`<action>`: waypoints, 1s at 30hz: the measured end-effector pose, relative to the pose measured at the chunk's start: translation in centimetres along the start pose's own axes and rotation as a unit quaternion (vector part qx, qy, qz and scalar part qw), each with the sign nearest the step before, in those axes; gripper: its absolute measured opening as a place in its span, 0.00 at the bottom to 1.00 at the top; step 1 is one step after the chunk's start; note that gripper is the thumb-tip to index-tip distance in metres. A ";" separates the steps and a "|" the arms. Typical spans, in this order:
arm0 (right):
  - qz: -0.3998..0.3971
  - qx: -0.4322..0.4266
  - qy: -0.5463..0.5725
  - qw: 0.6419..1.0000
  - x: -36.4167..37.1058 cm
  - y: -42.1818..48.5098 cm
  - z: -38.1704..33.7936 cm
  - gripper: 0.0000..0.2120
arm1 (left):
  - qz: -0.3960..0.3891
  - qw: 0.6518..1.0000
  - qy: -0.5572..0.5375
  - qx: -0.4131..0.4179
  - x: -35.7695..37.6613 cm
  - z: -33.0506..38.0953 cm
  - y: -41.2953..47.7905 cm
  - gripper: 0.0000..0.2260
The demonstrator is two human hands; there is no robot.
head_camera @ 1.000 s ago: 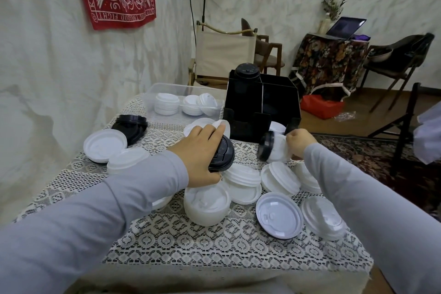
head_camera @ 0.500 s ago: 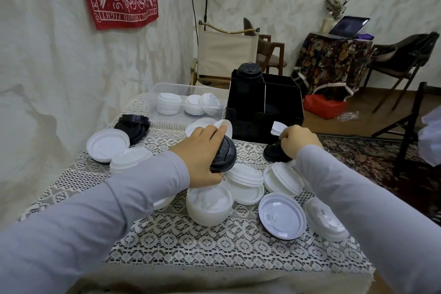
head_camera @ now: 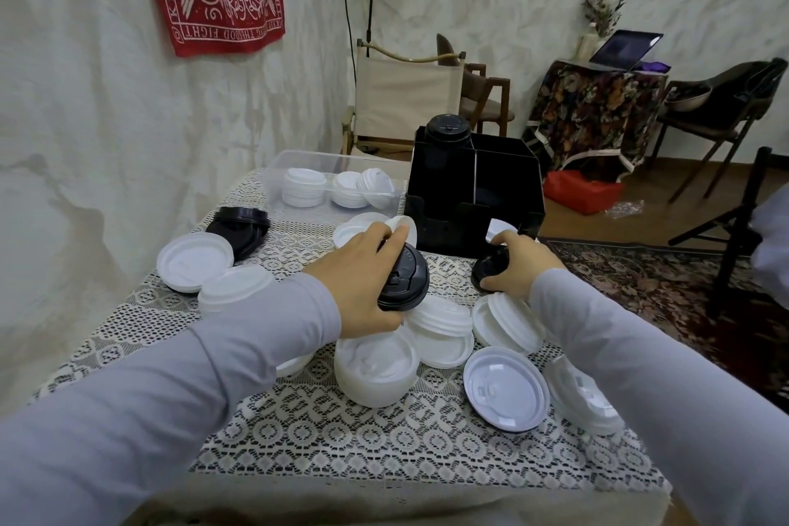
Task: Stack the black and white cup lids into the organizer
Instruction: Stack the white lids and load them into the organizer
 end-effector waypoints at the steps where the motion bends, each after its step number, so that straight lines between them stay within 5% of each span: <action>1: 0.008 -0.018 0.007 1.000 -0.2 -0.1 -0.2 0.35 | 0.002 1.000 -0.001 -0.001 0.0 -0.1 0.0 0.44; 16: -0.007 -0.260 0.297 0.919 -2.1 -5.2 -8.4 0.28 | -0.017 0.997 -0.059 -0.045 0.5 -0.1 0.7 0.54; 25: -0.048 -0.264 0.149 0.952 0.0 -7.3 -12.0 0.36 | 0.062 0.988 -0.134 -0.048 0.1 -0.3 1.1 0.54; 30: -0.159 -0.268 0.132 0.941 1.0 -7.7 -11.8 0.48 | 0.071 0.988 -0.133 -0.036 0.2 -0.8 0.9 0.54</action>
Point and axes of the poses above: each hand's wrist, its own y-axis towards the middle knuckle, its own x-axis out of the palm, z = x × y, the point moved 6 cm from there along y, towards the middle knuckle, and after that the axes turned 14 degrees about y, right-handed, at the moved point
